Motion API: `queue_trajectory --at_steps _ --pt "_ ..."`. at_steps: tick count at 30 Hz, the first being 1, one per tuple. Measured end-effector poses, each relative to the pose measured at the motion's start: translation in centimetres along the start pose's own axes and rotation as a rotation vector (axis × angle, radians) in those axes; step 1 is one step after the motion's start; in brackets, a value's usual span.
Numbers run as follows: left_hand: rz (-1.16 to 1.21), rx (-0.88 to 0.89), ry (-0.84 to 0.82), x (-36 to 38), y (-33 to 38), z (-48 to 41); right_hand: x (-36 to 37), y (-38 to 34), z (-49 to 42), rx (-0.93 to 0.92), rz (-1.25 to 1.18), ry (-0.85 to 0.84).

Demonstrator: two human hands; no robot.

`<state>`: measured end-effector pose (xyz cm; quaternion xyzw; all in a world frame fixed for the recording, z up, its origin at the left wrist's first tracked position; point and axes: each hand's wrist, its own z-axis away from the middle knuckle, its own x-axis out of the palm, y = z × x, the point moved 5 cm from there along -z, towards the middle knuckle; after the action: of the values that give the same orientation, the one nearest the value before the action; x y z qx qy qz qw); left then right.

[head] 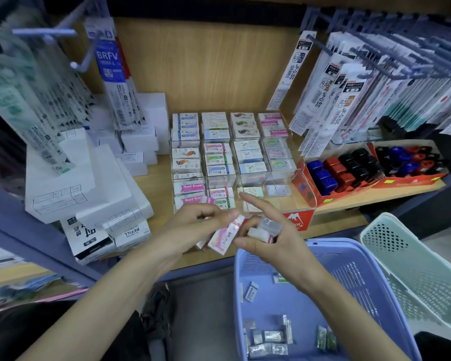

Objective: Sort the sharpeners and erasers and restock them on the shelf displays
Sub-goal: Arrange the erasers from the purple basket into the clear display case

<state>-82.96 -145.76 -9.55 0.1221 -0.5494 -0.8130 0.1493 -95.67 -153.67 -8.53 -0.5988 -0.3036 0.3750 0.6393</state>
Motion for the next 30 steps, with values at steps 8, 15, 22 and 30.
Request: queue_trajectory --at_steps 8,15,22,30 --pt "-0.069 -0.02 -0.055 0.1 0.3 0.0 -1.3 -0.1 -1.2 -0.124 0.094 0.131" --pt "-0.141 0.022 0.023 -1.7 0.2 -0.4 -2.2 0.2 -3.1 -0.149 0.3 0.128" --pt "-0.302 0.063 0.102 -2.6 0.3 -1.1 -2.2 -0.5 -4.6 -0.415 0.681 0.052" --pt "-0.231 0.144 0.204 -4.8 -0.5 -0.6 -2.9 0.2 -8.7 -0.161 1.158 -0.028"
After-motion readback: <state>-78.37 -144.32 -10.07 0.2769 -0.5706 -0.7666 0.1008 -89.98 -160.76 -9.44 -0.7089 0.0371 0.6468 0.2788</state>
